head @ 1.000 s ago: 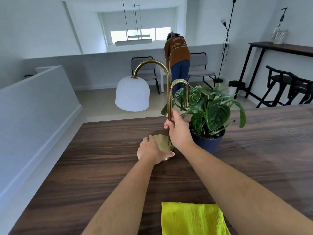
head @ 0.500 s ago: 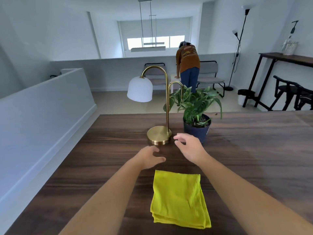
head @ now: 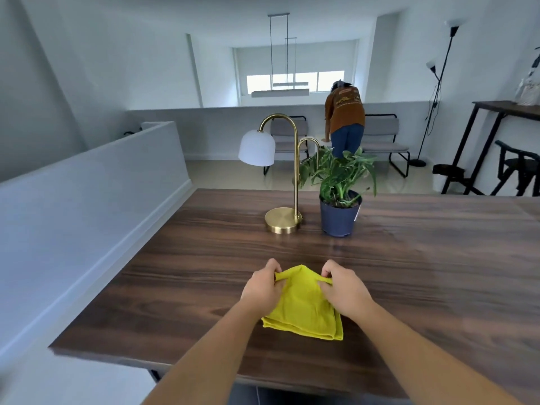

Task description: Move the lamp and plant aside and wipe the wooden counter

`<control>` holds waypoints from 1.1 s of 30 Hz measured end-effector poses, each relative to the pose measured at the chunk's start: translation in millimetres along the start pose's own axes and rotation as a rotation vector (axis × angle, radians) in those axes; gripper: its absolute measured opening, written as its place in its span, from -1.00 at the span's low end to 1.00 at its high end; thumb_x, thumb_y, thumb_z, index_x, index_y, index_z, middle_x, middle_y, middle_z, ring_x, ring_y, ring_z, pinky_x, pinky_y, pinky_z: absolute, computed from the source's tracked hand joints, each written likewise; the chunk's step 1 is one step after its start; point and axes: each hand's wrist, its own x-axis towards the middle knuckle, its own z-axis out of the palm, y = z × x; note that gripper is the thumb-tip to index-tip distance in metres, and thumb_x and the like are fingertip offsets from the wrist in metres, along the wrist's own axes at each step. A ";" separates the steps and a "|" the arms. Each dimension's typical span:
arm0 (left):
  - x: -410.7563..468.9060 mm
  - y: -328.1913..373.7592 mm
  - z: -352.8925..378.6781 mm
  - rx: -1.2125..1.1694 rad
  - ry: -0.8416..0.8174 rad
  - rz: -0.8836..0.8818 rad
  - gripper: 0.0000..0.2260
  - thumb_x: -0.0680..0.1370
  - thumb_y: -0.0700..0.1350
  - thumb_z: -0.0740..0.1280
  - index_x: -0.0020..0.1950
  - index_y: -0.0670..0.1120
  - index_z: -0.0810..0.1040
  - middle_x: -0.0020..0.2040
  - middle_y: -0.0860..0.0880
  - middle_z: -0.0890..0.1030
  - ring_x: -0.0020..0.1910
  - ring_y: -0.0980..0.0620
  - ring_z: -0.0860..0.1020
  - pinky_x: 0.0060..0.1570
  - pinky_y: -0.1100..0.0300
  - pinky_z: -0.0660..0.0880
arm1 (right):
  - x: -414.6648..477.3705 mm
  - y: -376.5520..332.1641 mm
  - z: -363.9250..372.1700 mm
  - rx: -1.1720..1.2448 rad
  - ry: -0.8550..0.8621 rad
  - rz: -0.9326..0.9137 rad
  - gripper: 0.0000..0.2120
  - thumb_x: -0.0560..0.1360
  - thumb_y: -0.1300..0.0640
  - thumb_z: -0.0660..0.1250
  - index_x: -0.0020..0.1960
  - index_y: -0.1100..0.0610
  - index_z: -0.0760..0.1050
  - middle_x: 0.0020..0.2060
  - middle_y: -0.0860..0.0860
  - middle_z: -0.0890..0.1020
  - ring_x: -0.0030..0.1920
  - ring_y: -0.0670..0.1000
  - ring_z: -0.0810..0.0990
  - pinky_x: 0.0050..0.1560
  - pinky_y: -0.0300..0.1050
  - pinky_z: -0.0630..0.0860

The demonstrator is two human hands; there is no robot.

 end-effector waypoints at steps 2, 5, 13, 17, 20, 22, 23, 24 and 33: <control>-3.6 -1.1 -7.8 -0.179 0.065 -0.056 -0.92 0.58 -0.13 0.24 0.00 -0.05 0.33 -0.14 -0.05 0.49 -0.17 -0.06 0.46 -0.18 0.11 0.37 | -0.6 -6.4 -4.6 0.124 0.061 -0.001 -0.88 0.53 0.05 0.27 -0.09 0.02 0.33 -0.21 0.02 0.56 -0.19 0.07 0.55 -0.19 -0.04 0.46; -6.0 -5.4 -29.9 -0.294 0.139 -0.067 -0.94 0.60 -0.14 0.21 0.01 -0.05 0.32 -0.19 -0.01 0.46 -0.25 0.05 0.41 -0.27 0.13 0.36 | 3.9 -25.6 -12.6 0.279 0.099 -0.068 -0.88 0.55 0.10 0.27 -0.09 0.03 0.33 -0.22 0.00 0.53 -0.22 0.01 0.50 -0.29 -0.10 0.37; -18.8 -44.7 -120.8 -0.314 0.418 -0.102 -0.95 0.61 -0.12 0.18 0.04 -0.03 0.31 -0.08 -0.03 0.50 -0.10 -0.06 0.46 -0.13 0.10 0.36 | 30.9 -126.7 3.2 0.415 0.129 -0.347 -0.83 0.54 0.14 0.29 0.14 0.03 0.50 0.11 -0.02 0.61 0.22 0.02 0.51 0.18 -0.07 0.42; -35.7 -87.6 -162.0 -0.203 0.510 -0.203 -0.91 0.60 -0.12 0.19 0.09 -0.03 0.33 -0.09 -0.04 0.49 -0.07 -0.09 0.46 -0.09 0.09 0.36 | 32.9 -181.3 37.0 0.468 -0.032 -0.399 -0.93 0.54 0.14 0.28 -0.04 0.03 0.54 -0.14 -0.06 0.58 -0.04 0.08 0.57 -0.03 -0.05 0.50; -48.7 -120.2 -185.5 -0.100 0.505 -0.304 -0.81 0.58 -0.11 0.21 0.19 -0.07 0.37 0.02 -0.10 0.52 -0.02 -0.12 0.47 -0.06 0.11 0.34 | 26.2 -216.0 62.2 0.662 -0.263 -0.264 -0.92 0.54 0.21 0.28 -0.11 0.12 0.52 -0.21 0.10 0.56 -0.26 0.06 0.59 -0.35 -0.04 0.61; -55.2 -140.9 -196.1 -0.013 0.438 -0.384 -0.76 0.56 -0.10 0.22 0.23 -0.06 0.39 0.11 -0.14 0.55 0.05 -0.17 0.51 -0.04 0.10 0.38 | 23.2 -231.8 79.2 0.756 -0.437 -0.151 -0.92 0.54 0.24 0.27 -0.11 0.17 0.52 -0.17 0.18 0.54 -0.23 0.09 0.58 -0.36 -0.03 0.63; -57.0 -150.8 -199.7 0.031 0.394 -0.417 -0.73 0.55 -0.09 0.22 0.24 -0.05 0.39 0.15 -0.13 0.55 0.07 -0.18 0.52 -0.04 0.09 0.41 | 21.8 -237.4 86.8 0.773 -0.513 -0.111 -0.92 0.55 0.25 0.27 -0.11 0.19 0.52 -0.15 0.20 0.54 -0.20 0.10 0.58 -0.33 -0.02 0.64; -58.5 -158.3 -201.5 0.075 0.341 -0.447 -0.71 0.55 -0.08 0.22 0.26 -0.05 0.39 0.18 -0.13 0.55 0.09 -0.17 0.53 -0.02 0.08 0.44 | 21.4 -240.1 94.5 0.763 -0.562 -0.092 -0.92 0.55 0.25 0.27 -0.11 0.20 0.51 -0.14 0.20 0.54 -0.18 0.11 0.58 -0.31 -0.02 0.65; -35.1 -193.8 -182.4 0.341 0.276 -0.520 -0.72 0.53 -0.13 0.18 0.25 -0.03 0.32 0.17 -0.09 0.57 0.13 -0.13 0.52 -0.02 0.03 0.43 | 40.9 -238.8 135.5 0.368 -0.329 -0.316 -0.74 0.53 0.20 0.29 0.22 0.12 0.50 0.07 0.05 0.64 0.14 0.04 0.56 0.05 -0.22 0.41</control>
